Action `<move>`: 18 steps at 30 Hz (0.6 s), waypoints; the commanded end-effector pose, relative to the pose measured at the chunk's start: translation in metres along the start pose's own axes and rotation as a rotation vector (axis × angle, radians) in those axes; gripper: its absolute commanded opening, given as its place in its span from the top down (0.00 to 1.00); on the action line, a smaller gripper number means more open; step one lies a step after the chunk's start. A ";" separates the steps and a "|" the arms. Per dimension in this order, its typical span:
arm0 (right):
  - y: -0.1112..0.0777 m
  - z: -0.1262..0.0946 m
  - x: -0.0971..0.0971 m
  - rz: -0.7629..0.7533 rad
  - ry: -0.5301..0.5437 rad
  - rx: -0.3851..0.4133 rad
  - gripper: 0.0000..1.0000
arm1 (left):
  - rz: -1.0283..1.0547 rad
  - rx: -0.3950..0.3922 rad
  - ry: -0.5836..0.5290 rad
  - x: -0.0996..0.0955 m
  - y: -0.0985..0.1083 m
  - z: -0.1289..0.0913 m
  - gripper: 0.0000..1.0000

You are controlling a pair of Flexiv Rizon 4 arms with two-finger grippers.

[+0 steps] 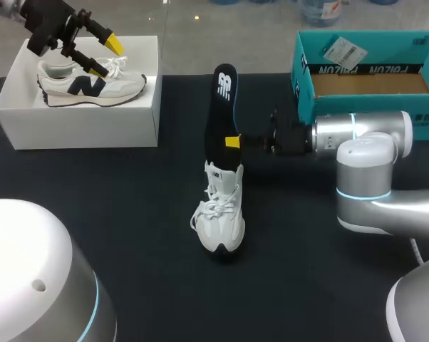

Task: Take the shoe out of the shoebox, open the shoe tongue, remove and reinsert the insole, then place the shoe into the shoebox

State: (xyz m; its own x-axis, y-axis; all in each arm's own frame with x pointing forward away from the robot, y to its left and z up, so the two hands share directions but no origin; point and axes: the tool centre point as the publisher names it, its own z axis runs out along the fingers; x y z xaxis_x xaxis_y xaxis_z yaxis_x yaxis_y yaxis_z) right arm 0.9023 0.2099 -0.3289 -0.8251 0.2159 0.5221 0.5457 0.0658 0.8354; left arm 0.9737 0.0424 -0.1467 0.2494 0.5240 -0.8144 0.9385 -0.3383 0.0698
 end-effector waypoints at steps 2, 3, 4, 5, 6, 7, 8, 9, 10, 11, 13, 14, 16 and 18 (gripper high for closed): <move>-0.016 0.006 0.004 0.007 -0.011 -0.005 1.00 | 0.001 0.002 0.002 0.000 0.000 -0.001 0.00; -0.018 0.007 0.005 0.015 -0.010 -0.013 1.00 | 0.001 0.002 0.002 0.000 0.000 -0.001 0.00; -0.021 0.007 0.006 0.020 -0.010 -0.013 1.00 | 0.001 0.002 0.002 0.000 0.000 -0.001 0.00; -0.024 0.008 0.007 0.027 -0.009 -0.013 1.00 | 0.001 0.002 0.002 0.000 0.000 -0.001 0.00; -0.026 0.009 0.009 0.034 -0.006 -0.012 1.00 | 0.001 0.002 0.002 0.000 0.000 -0.001 0.00; -0.028 0.010 0.010 0.037 -0.005 -0.010 1.00 | 0.001 0.002 0.002 0.000 0.000 -0.001 0.00; -0.030 0.010 0.011 0.039 -0.005 -0.008 1.00 | 0.001 0.002 0.002 0.000 0.000 -0.001 0.00; -0.031 0.010 0.012 0.040 -0.005 -0.006 1.00 | 0.001 0.002 0.002 0.000 0.000 -0.001 0.00; -0.032 0.010 0.012 0.044 -0.006 -0.009 1.00 | 0.001 0.002 0.002 0.000 0.000 -0.001 0.00; -0.032 0.010 0.012 0.045 -0.007 -0.011 1.00 | 0.001 0.002 0.002 0.000 0.000 -0.001 0.00; -0.032 0.009 0.013 0.047 -0.012 -0.016 1.00 | 0.001 0.002 0.002 0.000 0.000 -0.001 0.00; -0.030 0.008 0.014 0.043 -0.015 -0.021 1.00 | 0.001 0.002 0.002 0.000 0.000 -0.001 0.00; -0.024 0.006 0.015 0.025 -0.020 -0.031 1.00 | 0.001 0.002 0.002 0.000 0.000 -0.001 0.00; -0.017 0.005 0.016 0.011 -0.022 -0.031 0.75 | 0.001 0.002 0.002 0.000 0.000 -0.001 0.00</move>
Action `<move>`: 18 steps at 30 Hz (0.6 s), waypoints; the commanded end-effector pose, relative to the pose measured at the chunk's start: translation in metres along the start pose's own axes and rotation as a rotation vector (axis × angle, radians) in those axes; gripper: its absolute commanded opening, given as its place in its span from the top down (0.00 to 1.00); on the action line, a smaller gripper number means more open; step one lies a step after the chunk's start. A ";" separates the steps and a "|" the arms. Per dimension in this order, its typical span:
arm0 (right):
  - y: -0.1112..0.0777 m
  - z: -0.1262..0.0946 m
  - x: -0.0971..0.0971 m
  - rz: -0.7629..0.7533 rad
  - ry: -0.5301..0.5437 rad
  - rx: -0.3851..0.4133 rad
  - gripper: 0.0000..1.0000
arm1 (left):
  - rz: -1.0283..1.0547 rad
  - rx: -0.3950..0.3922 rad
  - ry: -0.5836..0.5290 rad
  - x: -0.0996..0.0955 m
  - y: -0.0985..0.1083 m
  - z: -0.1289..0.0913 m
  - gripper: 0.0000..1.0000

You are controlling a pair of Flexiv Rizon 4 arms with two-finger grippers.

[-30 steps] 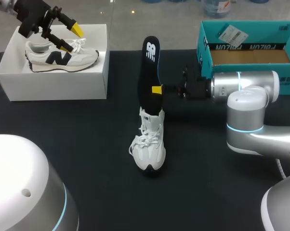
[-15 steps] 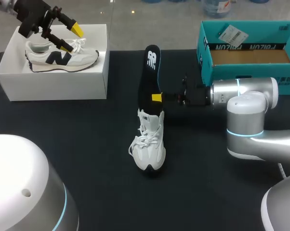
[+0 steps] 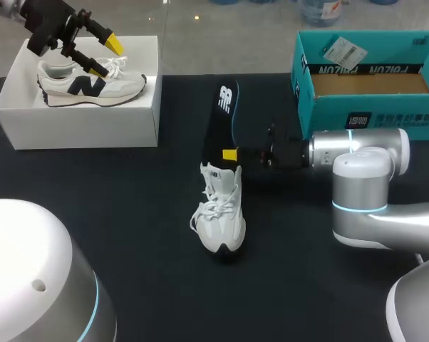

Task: Take the shoe out of the shoebox, open the shoe tongue, remove and reinsert the insole, then place the shoe into the shoebox

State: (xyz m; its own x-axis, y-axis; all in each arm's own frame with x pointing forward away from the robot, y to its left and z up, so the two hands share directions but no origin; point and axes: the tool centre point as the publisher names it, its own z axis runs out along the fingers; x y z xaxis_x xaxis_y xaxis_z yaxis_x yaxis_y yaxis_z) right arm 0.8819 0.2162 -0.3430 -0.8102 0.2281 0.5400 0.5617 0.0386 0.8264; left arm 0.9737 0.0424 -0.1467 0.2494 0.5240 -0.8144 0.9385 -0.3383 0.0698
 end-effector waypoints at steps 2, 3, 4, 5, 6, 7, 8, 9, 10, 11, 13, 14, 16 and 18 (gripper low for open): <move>0.012 -0.001 0.007 -0.025 -0.010 -0.005 0.65 | 0.001 0.002 0.002 0.000 0.000 -0.001 0.00; 0.015 0.000 0.007 -0.031 -0.008 0.000 0.62 | 0.001 0.002 0.002 0.000 0.000 -0.001 0.00; 0.018 0.000 0.008 -0.035 -0.006 0.000 0.62 | 0.001 0.002 0.002 0.000 0.000 -0.001 0.00; 0.021 0.000 0.008 -0.040 -0.004 0.000 0.62 | 0.001 0.002 0.002 0.000 0.000 -0.001 0.00; 0.023 0.000 0.008 -0.045 -0.003 0.002 0.62 | 0.001 0.002 0.002 0.000 0.000 -0.001 0.00; 0.026 0.000 0.008 -0.050 -0.002 0.006 0.62 | 0.001 0.002 0.002 0.000 0.000 -0.001 0.00; 0.029 0.000 0.007 -0.055 -0.001 0.011 0.62 | 0.001 0.002 0.002 0.000 0.000 -0.001 0.00; 0.032 -0.001 0.007 -0.060 -0.002 0.012 0.62 | 0.001 0.002 0.002 0.000 0.000 -0.001 0.00; 0.035 -0.002 0.005 -0.067 -0.003 0.021 0.63 | 0.001 0.002 0.002 0.000 0.000 -0.001 0.00; 0.038 -0.003 0.003 -0.071 -0.007 0.029 0.64 | 0.001 0.002 0.002 0.000 0.000 -0.001 0.00; 0.043 -0.005 0.000 -0.078 -0.010 0.031 0.72 | 0.001 0.002 0.002 0.000 0.000 -0.001 0.00; 0.045 -0.006 -0.002 -0.081 -0.012 0.034 0.83 | 0.001 0.002 0.002 0.000 0.000 -0.001 0.00; 0.045 -0.007 -0.004 -0.079 -0.013 0.046 1.00 | 0.001 0.002 0.002 0.000 0.000 -0.001 0.00; 0.043 -0.006 -0.005 -0.075 -0.013 0.060 1.00 | 0.001 0.002 0.002 0.000 0.000 -0.001 0.00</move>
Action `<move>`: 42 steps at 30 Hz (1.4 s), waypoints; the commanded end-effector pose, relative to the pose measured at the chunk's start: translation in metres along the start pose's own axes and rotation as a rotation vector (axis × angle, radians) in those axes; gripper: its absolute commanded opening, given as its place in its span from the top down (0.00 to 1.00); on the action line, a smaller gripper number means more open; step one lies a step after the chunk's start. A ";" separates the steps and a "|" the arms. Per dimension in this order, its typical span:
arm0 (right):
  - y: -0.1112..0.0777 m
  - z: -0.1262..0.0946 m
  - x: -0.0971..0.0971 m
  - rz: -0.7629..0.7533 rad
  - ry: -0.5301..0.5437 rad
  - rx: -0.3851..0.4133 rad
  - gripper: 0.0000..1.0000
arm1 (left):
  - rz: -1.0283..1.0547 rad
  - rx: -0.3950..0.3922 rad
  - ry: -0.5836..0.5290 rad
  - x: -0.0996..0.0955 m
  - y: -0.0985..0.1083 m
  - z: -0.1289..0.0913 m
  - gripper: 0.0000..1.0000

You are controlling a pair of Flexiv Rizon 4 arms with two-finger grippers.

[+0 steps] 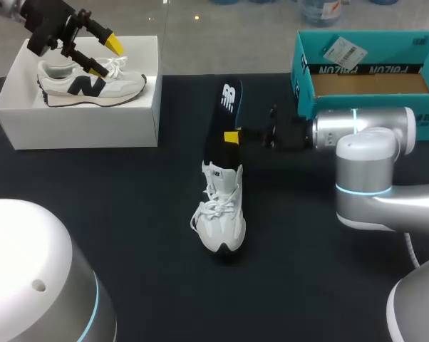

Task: Take the shoe out of the shoebox, open the shoe tongue, remove and reinsert the insole, then place the shoe into the shoebox

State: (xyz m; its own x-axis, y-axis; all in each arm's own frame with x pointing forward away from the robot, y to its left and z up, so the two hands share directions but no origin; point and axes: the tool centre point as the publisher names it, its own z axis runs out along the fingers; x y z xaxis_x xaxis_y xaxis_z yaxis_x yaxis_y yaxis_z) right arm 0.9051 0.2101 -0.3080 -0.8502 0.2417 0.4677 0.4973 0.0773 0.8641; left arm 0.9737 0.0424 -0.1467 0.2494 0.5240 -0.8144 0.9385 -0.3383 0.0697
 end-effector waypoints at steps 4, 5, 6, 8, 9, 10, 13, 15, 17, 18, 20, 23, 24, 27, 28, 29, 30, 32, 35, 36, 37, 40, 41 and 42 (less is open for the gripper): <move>-0.006 0.005 -0.004 0.023 0.020 0.098 1.00 | 0.001 0.002 0.002 0.000 0.000 -0.001 0.00; -0.008 0.006 -0.003 0.025 0.019 0.122 1.00 | 0.001 0.002 0.002 0.000 0.000 -0.001 0.00; -0.011 0.006 -0.002 0.029 0.018 0.141 1.00 | 0.001 0.002 0.002 0.000 0.000 -0.001 0.00; -0.016 0.006 0.000 0.042 0.020 0.166 1.00 | 0.001 0.002 0.002 0.000 0.000 -0.001 0.00; -0.019 0.006 0.002 0.049 0.018 0.181 1.00 | 0.001 0.002 0.002 0.000 0.000 -0.001 0.00; -0.021 0.006 0.003 0.054 0.019 0.184 1.00 | 0.001 0.002 0.002 0.000 0.000 -0.001 0.00; -0.027 0.006 0.008 0.067 0.018 0.193 1.00 | 0.001 0.002 0.002 0.000 0.000 -0.001 0.00; -0.032 0.006 0.011 0.079 0.015 0.192 1.00 | 0.001 0.002 0.002 0.000 0.000 -0.001 0.00; -0.035 0.007 0.014 0.089 0.014 0.189 1.00 | 0.001 0.002 0.002 0.000 0.000 -0.001 0.00; -0.038 0.007 0.016 0.096 0.016 0.189 1.00 | 0.001 0.002 0.002 0.000 0.000 -0.001 0.00; -0.042 0.008 0.018 0.106 0.020 0.194 1.00 | 0.001 0.002 0.002 0.000 0.000 -0.001 0.00; -0.044 0.008 0.021 0.113 0.021 0.195 1.00 | 0.001 0.002 0.002 0.000 0.000 -0.001 0.00; -0.043 0.007 0.022 0.116 0.018 0.194 1.00 | 0.001 0.002 0.002 0.000 0.000 -0.001 0.00; -0.036 0.003 0.020 0.095 0.003 0.189 0.56 | 0.001 0.002 0.002 0.000 0.000 -0.001 0.00; -0.034 0.003 0.019 0.084 -0.002 0.189 0.56 | 0.001 0.002 0.002 0.000 0.000 -0.001 0.00; -0.029 0.003 0.018 0.073 -0.005 0.190 0.54 | 0.001 0.002 0.002 0.000 0.000 -0.001 0.00; -0.026 0.003 0.018 0.064 -0.007 0.196 0.53 | 0.001 0.002 0.002 0.000 0.000 -0.001 0.00; -0.018 0.003 0.016 0.049 -0.010 0.204 0.53 | 0.001 0.002 0.002 0.000 0.000 -0.001 0.00; -0.009 0.002 0.012 0.029 -0.011 0.213 0.56 | 0.001 0.002 0.002 0.000 0.000 -0.001 0.00; -0.007 0.001 0.011 0.024 -0.012 0.217 0.58 | 0.001 0.002 0.002 0.000 0.000 -0.001 0.00; -0.006 0.001 0.010 0.021 -0.012 0.220 0.62 | 0.001 0.002 0.002 0.000 0.000 -0.001 0.00; -0.004 0.001 0.006 0.016 -0.012 0.221 0.93 | 0.001 0.002 0.002 0.000 0.000 -0.001 0.00; -0.005 0.001 0.005 0.014 -0.012 0.223 0.97 | 0.001 0.002 0.002 0.000 0.000 -0.001 0.00; -0.005 0.001 0.005 0.014 -0.012 0.225 1.00 | 0.001 0.002 0.002 0.000 0.000 -0.001 0.00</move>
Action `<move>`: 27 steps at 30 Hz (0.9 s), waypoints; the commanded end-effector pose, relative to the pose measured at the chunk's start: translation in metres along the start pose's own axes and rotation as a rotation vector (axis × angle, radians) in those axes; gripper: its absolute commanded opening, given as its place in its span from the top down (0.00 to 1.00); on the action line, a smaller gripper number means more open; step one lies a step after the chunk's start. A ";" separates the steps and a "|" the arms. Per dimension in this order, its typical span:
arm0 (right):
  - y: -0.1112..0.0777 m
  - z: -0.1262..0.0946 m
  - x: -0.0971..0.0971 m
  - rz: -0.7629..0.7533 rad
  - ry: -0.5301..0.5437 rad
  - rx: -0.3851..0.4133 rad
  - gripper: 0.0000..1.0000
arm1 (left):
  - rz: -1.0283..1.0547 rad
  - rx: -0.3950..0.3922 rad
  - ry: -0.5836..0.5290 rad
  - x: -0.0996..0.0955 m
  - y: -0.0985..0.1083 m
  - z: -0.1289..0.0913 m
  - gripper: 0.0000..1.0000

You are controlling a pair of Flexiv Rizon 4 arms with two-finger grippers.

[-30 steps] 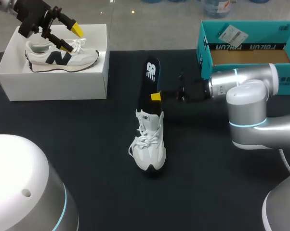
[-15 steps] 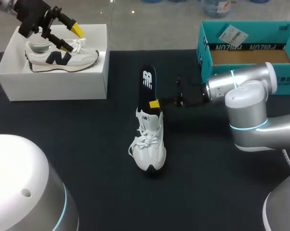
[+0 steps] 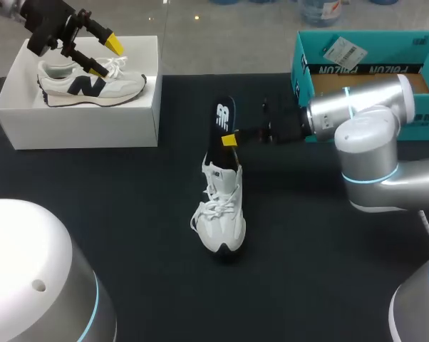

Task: Take the shoe out of the shoebox, open the shoe tongue, remove and reinsert the insole, then place the shoe into the shoebox

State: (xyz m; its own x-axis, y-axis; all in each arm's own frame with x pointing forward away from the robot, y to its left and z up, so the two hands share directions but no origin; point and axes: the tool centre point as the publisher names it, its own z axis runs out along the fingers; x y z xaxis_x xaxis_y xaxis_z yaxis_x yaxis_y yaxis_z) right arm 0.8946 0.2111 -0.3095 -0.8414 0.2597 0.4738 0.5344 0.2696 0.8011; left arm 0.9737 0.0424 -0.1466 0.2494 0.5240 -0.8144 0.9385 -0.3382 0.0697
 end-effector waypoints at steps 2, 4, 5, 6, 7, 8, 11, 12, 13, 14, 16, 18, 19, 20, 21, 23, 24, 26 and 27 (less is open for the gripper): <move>-0.001 0.003 -0.006 0.005 0.006 0.024 1.00 | 0.001 0.002 0.002 0.000 0.000 -0.001 0.00; -0.004 0.005 -0.009 0.014 0.015 0.033 1.00 | 0.001 0.002 0.002 0.000 0.000 -0.001 0.00; -0.006 0.006 -0.009 0.017 0.022 0.033 1.00 | 0.001 0.002 0.002 0.000 0.000 -0.001 0.00; -0.008 0.007 -0.009 0.019 0.025 0.034 1.00 | 0.001 0.002 0.002 0.000 0.000 -0.001 0.00; -0.010 0.008 -0.009 0.022 0.028 0.033 1.00 | 0.001 0.002 0.002 0.000 0.000 -0.001 0.00; -0.012 0.010 -0.009 0.025 0.033 0.030 1.00 | 0.001 0.002 0.002 0.000 0.000 -0.001 0.00; -0.019 0.014 -0.009 0.037 0.049 0.037 1.00 | 0.001 0.002 0.002 0.000 0.000 -0.001 0.00; -0.020 0.015 -0.008 0.040 0.053 0.043 1.00 | 0.001 0.002 0.002 0.000 0.000 -0.001 0.00; -0.022 0.016 -0.007 0.042 0.056 0.056 1.00 | 0.001 0.002 0.002 0.000 0.000 -0.001 0.00; -0.024 0.017 -0.006 0.044 0.056 0.060 1.00 | 0.001 0.002 0.002 0.000 0.000 -0.001 0.00; -0.028 0.018 -0.001 0.054 0.059 0.065 1.00 | 0.001 0.002 0.002 0.000 0.000 -0.001 0.00; -0.033 0.018 0.003 0.068 0.060 0.072 1.00 | 0.001 0.002 0.002 0.000 0.000 -0.001 0.00; -0.035 0.018 0.006 0.073 0.061 0.074 1.00 | 0.001 0.002 0.002 0.000 0.000 -0.001 0.00; -0.037 0.019 0.008 0.078 0.062 0.071 1.00 | 0.001 0.002 0.002 0.000 0.000 -0.001 0.00; -0.039 0.019 0.010 0.084 0.062 0.070 1.00 | 0.001 0.002 0.002 0.000 0.000 -0.001 0.00; -0.042 0.020 0.011 0.090 0.064 0.070 1.00 | 0.001 0.002 0.002 0.000 0.000 -0.001 0.00; -0.043 0.020 0.012 0.093 0.065 0.070 1.00 | 0.001 0.002 0.002 0.000 0.000 -0.001 0.00; -0.042 0.021 0.013 0.091 0.066 0.075 1.00 | 0.001 0.002 0.002 0.000 0.000 -0.001 0.00; -0.040 0.021 0.013 0.085 0.062 0.077 1.00 | 0.001 0.002 0.002 0.000 0.000 -0.001 0.00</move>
State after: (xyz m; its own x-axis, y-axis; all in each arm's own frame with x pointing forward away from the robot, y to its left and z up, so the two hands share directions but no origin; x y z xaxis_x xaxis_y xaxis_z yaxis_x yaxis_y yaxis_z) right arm 0.8658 0.2198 -0.3451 -0.7928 0.2187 0.5689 0.6091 0.3169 0.7270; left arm 0.9737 0.0424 -0.1466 0.2494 0.5240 -0.8144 0.9385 -0.3383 0.0697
